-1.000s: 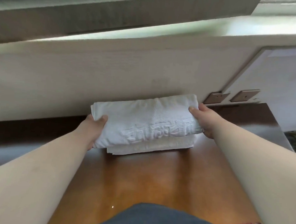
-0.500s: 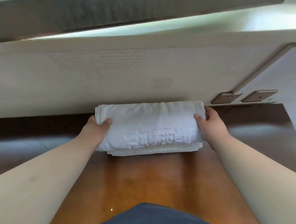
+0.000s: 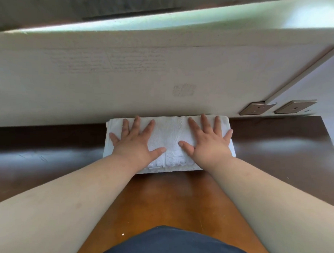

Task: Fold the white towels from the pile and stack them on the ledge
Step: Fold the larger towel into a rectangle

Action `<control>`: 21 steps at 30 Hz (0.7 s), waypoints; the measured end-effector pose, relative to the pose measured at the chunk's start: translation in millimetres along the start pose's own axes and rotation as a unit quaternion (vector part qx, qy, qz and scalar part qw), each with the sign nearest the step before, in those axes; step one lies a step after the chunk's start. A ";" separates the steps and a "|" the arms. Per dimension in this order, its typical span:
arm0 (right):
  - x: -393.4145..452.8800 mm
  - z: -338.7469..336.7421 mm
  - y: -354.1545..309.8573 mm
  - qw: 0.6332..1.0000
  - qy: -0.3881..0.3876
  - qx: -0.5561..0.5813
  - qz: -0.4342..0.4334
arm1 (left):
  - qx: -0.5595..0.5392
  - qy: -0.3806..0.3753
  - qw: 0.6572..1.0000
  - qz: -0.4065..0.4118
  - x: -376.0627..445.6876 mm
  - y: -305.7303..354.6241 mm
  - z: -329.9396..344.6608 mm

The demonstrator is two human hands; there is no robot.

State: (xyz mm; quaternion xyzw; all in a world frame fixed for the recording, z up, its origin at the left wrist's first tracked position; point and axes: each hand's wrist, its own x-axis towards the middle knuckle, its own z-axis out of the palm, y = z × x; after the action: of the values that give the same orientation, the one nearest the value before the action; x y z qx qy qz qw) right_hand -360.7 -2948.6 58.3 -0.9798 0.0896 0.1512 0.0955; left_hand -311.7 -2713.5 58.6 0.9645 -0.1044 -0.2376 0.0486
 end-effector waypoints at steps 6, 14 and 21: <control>2.2 -2.9 0.8 0.999 -0.049 -0.006 -0.008 | 0.024 -0.045 0.999 0.006 0.0 0.5 0.6; -42.8 -2.8 48.9 0.980 0.100 -0.060 -0.163 | 0.071 0.238 0.931 0.266 -37.6 -45.2 13.1; -37.0 2.0 61.5 0.987 0.046 0.007 -0.153 | 0.197 0.099 0.954 0.202 -35.6 -51.5 9.7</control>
State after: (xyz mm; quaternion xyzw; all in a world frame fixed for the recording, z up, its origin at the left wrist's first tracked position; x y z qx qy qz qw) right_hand -408.6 -3002.1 58.2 -0.9872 -0.0560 0.0887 0.1204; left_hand -337.9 -2655.8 58.6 0.9325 -0.3362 -0.1012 -0.0850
